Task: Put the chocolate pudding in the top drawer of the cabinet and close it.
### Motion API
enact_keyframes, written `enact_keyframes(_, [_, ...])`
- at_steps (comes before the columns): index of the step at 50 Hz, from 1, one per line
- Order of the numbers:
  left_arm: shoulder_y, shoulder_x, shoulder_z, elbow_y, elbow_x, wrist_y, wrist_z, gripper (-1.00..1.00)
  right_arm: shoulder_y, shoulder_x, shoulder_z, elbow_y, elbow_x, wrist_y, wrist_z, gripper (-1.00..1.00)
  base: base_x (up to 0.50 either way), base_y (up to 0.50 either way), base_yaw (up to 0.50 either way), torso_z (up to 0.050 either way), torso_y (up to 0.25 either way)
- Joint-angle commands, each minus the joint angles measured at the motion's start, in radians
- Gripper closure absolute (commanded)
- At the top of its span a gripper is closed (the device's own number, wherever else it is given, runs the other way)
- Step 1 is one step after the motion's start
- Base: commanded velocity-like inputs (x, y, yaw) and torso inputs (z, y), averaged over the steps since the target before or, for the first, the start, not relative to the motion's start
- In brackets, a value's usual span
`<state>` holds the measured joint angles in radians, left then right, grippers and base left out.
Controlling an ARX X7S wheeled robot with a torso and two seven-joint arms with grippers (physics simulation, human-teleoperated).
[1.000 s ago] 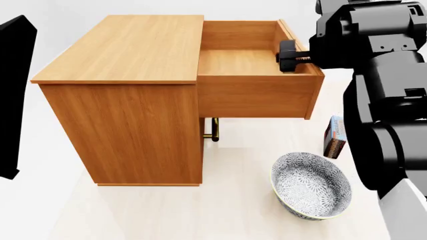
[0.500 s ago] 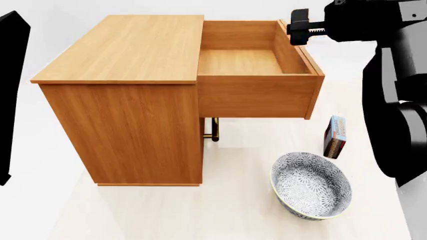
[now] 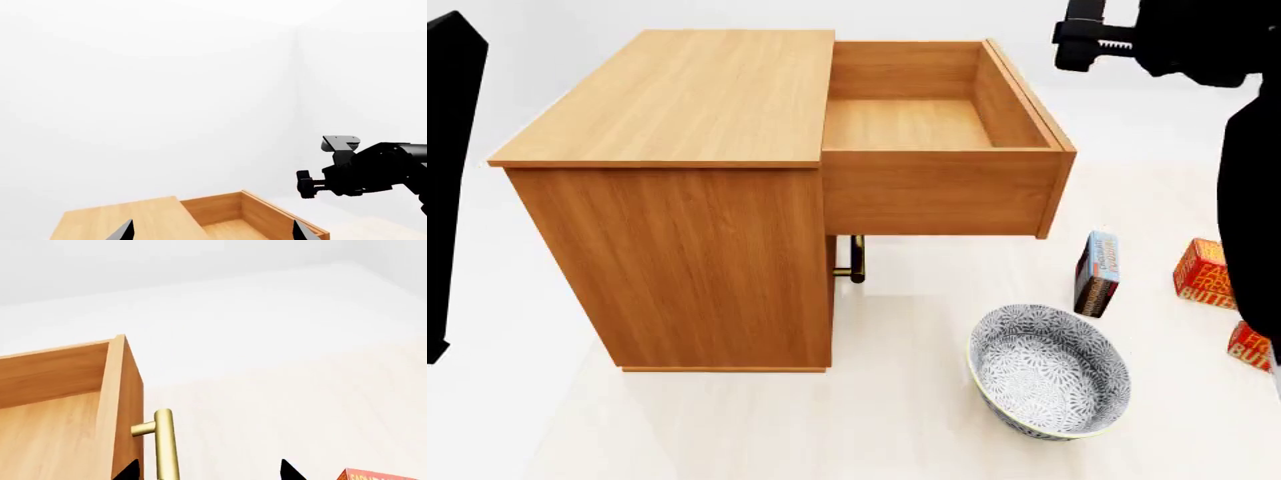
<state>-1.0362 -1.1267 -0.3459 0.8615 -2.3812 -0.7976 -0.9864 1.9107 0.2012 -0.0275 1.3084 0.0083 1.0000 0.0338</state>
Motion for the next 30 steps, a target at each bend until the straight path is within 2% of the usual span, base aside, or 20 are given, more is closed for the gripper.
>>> enact_keyframes(1, [-0.024, -0.009, 0.022, 0.004, -0.006, 0.015, -0.001, -1.0, -0.025, 0.053, 0.078, 0.0, 0.001, 0.005, 0.046, -1.0, 0.0, 0.0, 0.0, 0.0, 0.0])
enact_keyframes(15, [-0.024, 0.003, 0.033, 0.0, 0.014, 0.007, 0.009, -1.0, -0.09, 0.099, 0.177, 0.0, -0.001, -0.001, 0.113, -1.0, 0.0, 0.0, 0.0, 0.0, 0.0])
enact_keyframes(30, [-0.033, 0.005, 0.052, 0.007, 0.012, 0.02, 0.001, -1.0, -0.151, 0.108, 0.199, 0.0, -0.009, -0.016, 0.116, -1.0, 0.0, 0.0, 0.0, 0.0, 0.0])
